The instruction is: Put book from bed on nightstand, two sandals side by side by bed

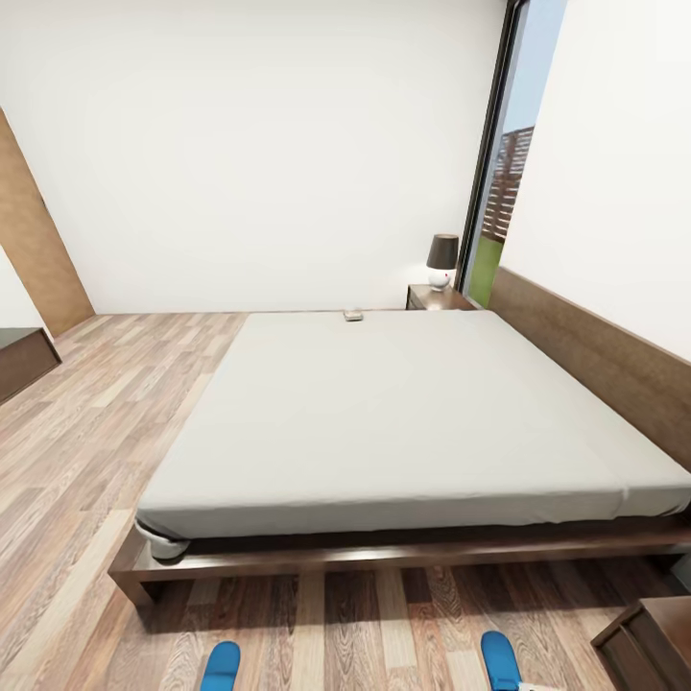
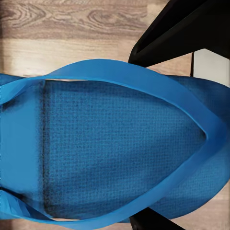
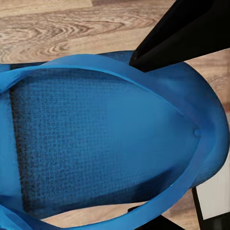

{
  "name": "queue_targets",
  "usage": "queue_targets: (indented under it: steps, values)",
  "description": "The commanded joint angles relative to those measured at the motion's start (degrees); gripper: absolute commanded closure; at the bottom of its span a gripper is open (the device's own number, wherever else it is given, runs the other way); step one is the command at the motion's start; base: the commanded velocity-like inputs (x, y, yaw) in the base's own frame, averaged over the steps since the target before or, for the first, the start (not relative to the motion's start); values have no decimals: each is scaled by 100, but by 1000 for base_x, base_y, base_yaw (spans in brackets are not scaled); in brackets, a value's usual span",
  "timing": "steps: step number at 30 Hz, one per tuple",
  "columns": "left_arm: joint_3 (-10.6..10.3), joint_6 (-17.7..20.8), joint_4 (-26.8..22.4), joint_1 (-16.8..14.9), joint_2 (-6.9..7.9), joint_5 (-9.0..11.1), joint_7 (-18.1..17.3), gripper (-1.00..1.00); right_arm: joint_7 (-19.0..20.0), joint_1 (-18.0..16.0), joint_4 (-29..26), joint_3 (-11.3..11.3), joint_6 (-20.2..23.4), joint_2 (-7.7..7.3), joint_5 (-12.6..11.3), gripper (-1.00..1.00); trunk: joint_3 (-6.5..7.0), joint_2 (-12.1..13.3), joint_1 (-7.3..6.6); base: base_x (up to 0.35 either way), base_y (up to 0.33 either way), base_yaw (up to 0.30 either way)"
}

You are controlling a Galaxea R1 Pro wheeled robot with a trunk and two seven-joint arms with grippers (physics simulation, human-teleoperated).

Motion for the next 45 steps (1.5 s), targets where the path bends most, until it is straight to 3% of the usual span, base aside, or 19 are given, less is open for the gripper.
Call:
queue_targets:
  steps: [1, 9, 14, 24, 32, 45]
  values:
    - [-46, 101, -12, -43, 3, 53, 40, 100, -12, -11, -59, -35, 216, 2, 41, 100, -24, -44, 22, 0, 0, 0]
    - [-16, 542, -17, -360, 0, 86, 60, 100, -28, -61, -372, -37, 1158, -4, 38, 100, -168, -365, 198, 0, 0, 0]
    - [32, 783, 2, -559, 1, 290, 43, 100, -25, -72, -529, -37, 1463, -4, 28, 100, -257, -566, 308, 0, 0, 0]
    - [64, 838, 27, -710, 21, 399, 14, 100, -22, -139, -667, -43, 1549, -25, 30, 100, -437, -967, 527, 0, 0, 0]
    - [65, 779, 35, -727, 41, 627, -5, 100, -17, -341, -766, -46, 1572, -6, 24, 100, -580, -1288, 703, 0, 0, 0]
    - [62, 760, 33, -728, 47, 678, -8, 100, -31, -479, -753, -34, 1925, 81, 25, 100, -814, -1809, 989, 0, 0, 0]
